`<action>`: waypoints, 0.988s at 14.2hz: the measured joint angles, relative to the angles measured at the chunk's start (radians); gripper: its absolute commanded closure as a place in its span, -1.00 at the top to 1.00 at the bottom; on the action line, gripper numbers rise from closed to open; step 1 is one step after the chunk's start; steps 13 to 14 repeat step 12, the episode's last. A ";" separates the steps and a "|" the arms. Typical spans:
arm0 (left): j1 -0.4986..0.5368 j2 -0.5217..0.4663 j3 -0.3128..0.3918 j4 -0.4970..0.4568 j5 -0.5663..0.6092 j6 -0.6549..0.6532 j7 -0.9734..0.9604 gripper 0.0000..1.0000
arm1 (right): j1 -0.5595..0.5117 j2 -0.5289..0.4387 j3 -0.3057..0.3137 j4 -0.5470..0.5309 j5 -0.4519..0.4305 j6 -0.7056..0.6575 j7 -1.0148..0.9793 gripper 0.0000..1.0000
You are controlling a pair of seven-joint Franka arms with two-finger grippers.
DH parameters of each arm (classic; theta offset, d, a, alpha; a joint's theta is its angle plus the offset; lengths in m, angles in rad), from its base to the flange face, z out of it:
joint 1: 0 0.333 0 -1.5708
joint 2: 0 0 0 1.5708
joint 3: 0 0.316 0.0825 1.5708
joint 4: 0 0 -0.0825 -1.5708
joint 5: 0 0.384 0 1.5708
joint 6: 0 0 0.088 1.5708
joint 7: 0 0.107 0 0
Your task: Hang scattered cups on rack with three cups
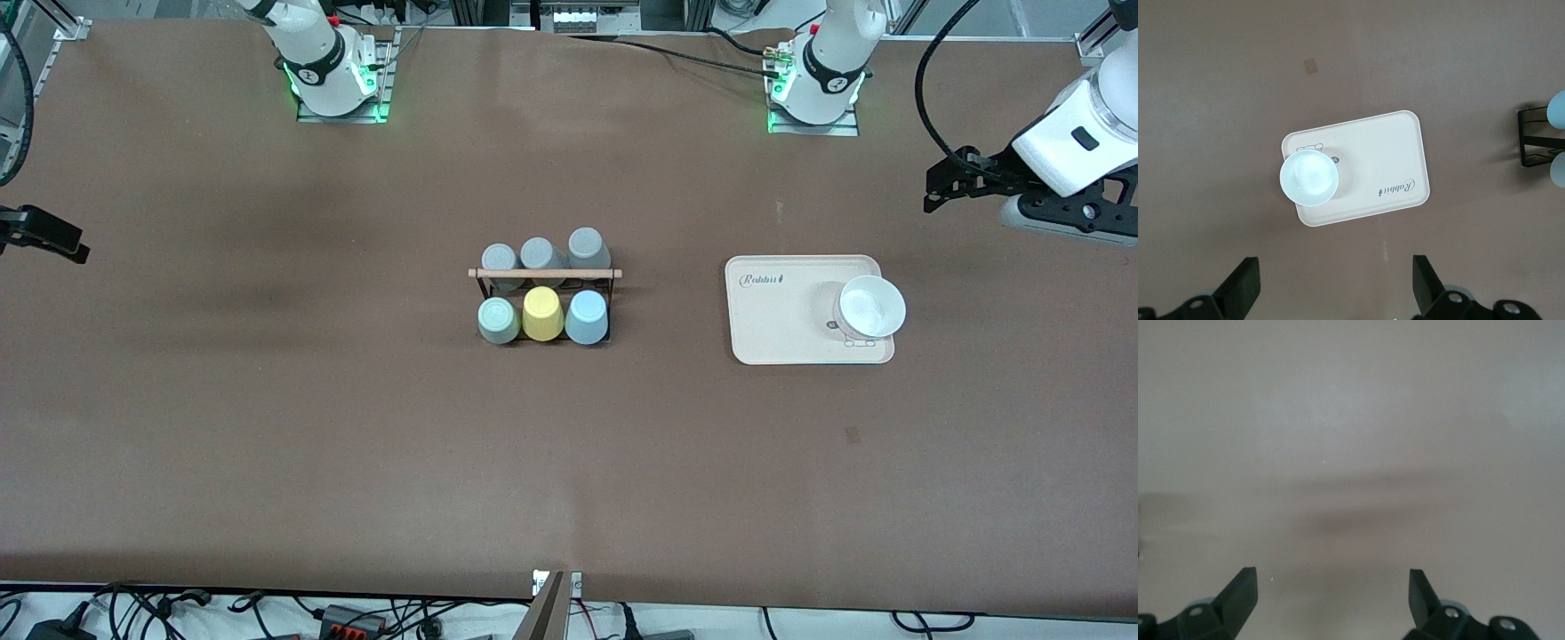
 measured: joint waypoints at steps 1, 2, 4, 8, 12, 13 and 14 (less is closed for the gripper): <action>0.000 0.000 0.000 0.000 0.000 0.000 0.000 1.00 | 0.001 -0.006 0.015 -0.008 0.000 -0.005 0.003 1.00; 0.000 0.000 0.001 0.000 0.000 0.000 0.000 1.00 | 0.001 -0.012 0.026 -0.014 0.000 -0.009 0.006 1.00; 0.000 0.000 0.002 0.000 0.000 0.000 0.000 1.00 | 0.002 -0.018 0.033 -0.025 0.003 -0.010 0.010 1.00; 0.001 0.000 0.005 0.000 0.000 0.000 0.000 1.00 | 0.001 -0.019 0.033 -0.029 0.029 -0.016 0.069 1.00; 0.001 0.000 0.005 0.000 0.000 0.000 0.000 1.00 | 0.001 -0.019 0.033 -0.030 0.031 -0.023 0.070 1.00; 0.001 0.000 0.005 0.000 0.000 0.000 0.000 1.00 | 0.001 -0.019 0.033 -0.030 0.031 -0.023 0.070 1.00; 0.001 0.000 0.005 0.000 0.000 0.000 0.000 1.00 | 0.001 -0.019 0.033 -0.030 0.031 -0.023 0.070 1.00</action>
